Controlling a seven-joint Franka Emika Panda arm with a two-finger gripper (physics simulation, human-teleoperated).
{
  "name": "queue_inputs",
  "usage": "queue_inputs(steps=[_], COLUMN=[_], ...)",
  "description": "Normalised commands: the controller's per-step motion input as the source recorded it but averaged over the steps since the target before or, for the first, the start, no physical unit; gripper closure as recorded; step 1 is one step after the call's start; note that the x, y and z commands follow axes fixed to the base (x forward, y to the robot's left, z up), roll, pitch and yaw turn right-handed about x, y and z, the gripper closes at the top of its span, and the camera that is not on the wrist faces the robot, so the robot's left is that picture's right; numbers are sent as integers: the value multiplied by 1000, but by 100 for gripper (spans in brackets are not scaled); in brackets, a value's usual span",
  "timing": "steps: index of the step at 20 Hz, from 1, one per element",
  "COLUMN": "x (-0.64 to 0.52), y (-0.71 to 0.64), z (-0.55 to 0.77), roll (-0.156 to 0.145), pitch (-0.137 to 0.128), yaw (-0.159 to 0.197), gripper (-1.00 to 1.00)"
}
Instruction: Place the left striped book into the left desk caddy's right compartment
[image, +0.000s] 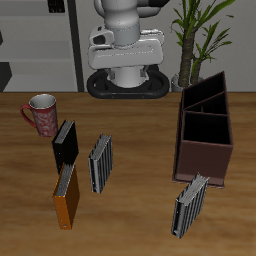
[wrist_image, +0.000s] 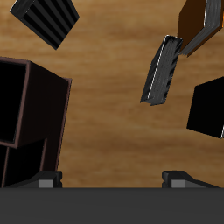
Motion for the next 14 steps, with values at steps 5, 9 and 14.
queue_inputs(steps=[5, 9, 14], x=[71, 312, 345], y=[3, -22, 220], z=[12, 228, 229], roll=[-46, -102, -81], pitch=[9, -5, -10], yaw=[-35, -97, -69], gripper=[-100, -100, -100])
